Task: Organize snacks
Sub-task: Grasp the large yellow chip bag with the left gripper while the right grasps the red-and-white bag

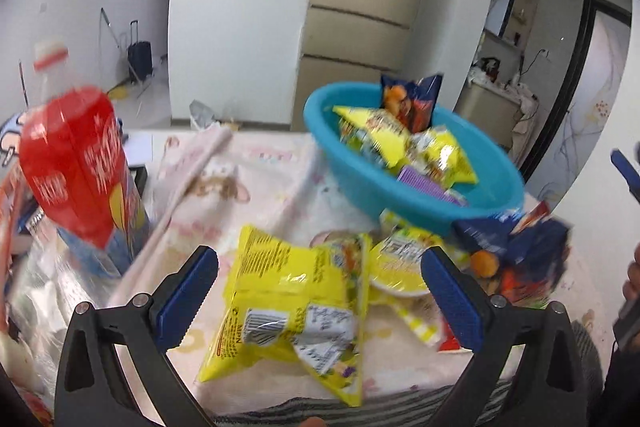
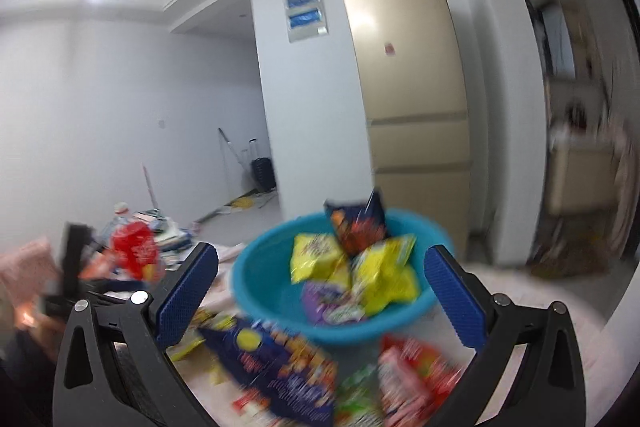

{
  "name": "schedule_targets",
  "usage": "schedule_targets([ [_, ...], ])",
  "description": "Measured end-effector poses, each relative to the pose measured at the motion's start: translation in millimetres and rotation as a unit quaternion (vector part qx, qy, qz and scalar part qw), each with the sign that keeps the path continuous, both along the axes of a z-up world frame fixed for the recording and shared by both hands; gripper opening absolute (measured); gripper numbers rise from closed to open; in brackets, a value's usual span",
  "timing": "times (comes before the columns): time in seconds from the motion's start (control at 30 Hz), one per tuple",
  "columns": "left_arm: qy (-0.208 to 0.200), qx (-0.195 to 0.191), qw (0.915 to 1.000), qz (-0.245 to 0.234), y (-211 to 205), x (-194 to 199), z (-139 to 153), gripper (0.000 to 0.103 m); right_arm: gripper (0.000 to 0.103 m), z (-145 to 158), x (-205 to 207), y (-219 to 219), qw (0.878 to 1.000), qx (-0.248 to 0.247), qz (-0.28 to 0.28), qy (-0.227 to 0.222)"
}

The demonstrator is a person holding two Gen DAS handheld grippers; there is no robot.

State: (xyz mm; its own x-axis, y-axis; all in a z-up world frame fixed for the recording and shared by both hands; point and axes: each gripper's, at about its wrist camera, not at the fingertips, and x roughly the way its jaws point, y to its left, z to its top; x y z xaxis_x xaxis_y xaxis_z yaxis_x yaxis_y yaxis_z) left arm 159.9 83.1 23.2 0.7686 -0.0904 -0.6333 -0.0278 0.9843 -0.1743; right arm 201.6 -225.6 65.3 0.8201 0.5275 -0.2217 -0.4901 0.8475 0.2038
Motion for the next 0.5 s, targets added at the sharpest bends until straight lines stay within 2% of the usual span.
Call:
schedule_targets([
  [0.07, 0.017, -0.010, 0.9998, 0.002, 5, 6, -14, 0.103, 0.103, -16, 2, -5, 0.999, 0.034, 0.028, 0.024],
  [0.13, 0.031, -0.017, 0.9994, 0.004, 9, 11, -24, 0.103, 0.103, -29, 1, -6, 0.998, 0.041, 0.024, 0.028],
  [0.27, 0.060, -0.005, 0.9982, 0.000, 9, 21, -47, 0.103, 0.103, -44, 5, -3, 0.999, 0.036, 0.012, 0.034],
  [0.37, 0.078, 0.014, 0.9968, -0.011, 1, 26, -59, 0.103, 0.103, -52, 12, -11, 0.996, 0.063, 0.018, 0.055],
  [0.5, 0.076, 0.028, 0.9966, -0.015, -3, 27, -61, 0.101, 0.103, -58, 16, -24, 0.995, 0.080, 0.003, 0.063],
])
